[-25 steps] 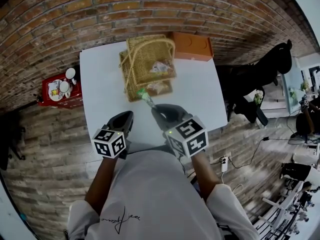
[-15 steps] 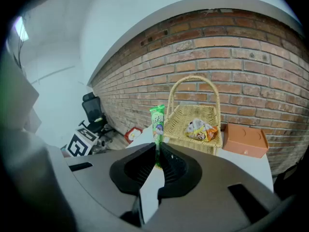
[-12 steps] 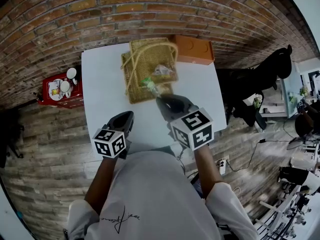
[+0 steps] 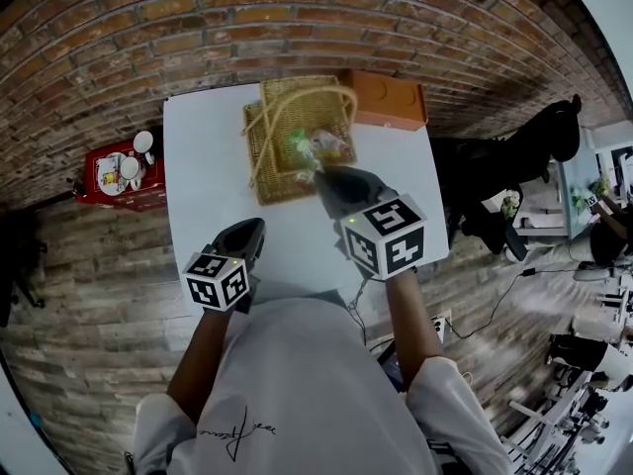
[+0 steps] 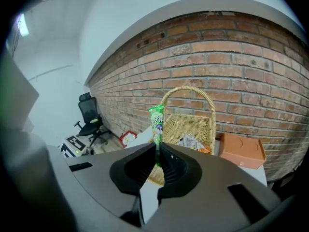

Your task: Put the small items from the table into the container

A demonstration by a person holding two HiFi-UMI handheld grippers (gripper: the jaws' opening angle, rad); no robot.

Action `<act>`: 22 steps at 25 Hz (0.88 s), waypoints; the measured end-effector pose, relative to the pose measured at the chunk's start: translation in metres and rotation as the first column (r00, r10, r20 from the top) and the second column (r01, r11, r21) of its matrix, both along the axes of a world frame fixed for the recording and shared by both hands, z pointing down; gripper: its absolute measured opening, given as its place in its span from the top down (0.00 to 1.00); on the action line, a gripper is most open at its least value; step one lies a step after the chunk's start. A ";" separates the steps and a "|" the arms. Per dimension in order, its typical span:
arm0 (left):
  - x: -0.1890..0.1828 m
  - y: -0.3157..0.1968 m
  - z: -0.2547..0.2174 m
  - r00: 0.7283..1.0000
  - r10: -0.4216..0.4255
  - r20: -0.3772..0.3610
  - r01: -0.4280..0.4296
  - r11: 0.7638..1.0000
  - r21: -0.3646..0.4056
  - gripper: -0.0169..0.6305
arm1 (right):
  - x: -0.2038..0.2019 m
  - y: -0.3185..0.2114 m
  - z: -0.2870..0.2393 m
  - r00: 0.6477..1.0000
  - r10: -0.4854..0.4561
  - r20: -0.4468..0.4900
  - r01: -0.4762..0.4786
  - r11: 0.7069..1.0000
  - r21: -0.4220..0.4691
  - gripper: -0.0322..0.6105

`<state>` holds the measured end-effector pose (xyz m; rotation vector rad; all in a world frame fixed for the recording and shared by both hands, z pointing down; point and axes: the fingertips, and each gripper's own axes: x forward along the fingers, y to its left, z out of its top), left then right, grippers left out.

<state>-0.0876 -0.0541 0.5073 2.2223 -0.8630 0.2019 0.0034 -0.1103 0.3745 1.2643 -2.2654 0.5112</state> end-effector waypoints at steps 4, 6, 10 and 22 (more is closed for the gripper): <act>-0.001 -0.001 0.001 1.000 -0.006 -0.009 0.006 1.000 -0.014 0.96 | 0.002 -0.008 0.003 1.000 0.015 0.021 -0.015 1.000 -0.013 0.89; 0.000 -0.002 0.001 1.000 -0.008 -0.011 0.008 1.000 -0.016 0.96 | 0.003 -0.012 0.005 1.000 0.020 0.020 -0.020 1.000 -0.020 0.89; 0.000 -0.003 0.002 1.000 -0.013 -0.012 0.013 1.000 -0.016 0.96 | 0.005 -0.018 0.013 0.999 0.031 0.011 -0.030 0.999 -0.041 0.89; -0.006 -0.006 0.005 0.999 -0.039 -0.013 0.038 0.999 -0.026 0.96 | 0.003 -0.035 0.032 0.999 0.045 -0.015 -0.046 0.995 -0.089 0.89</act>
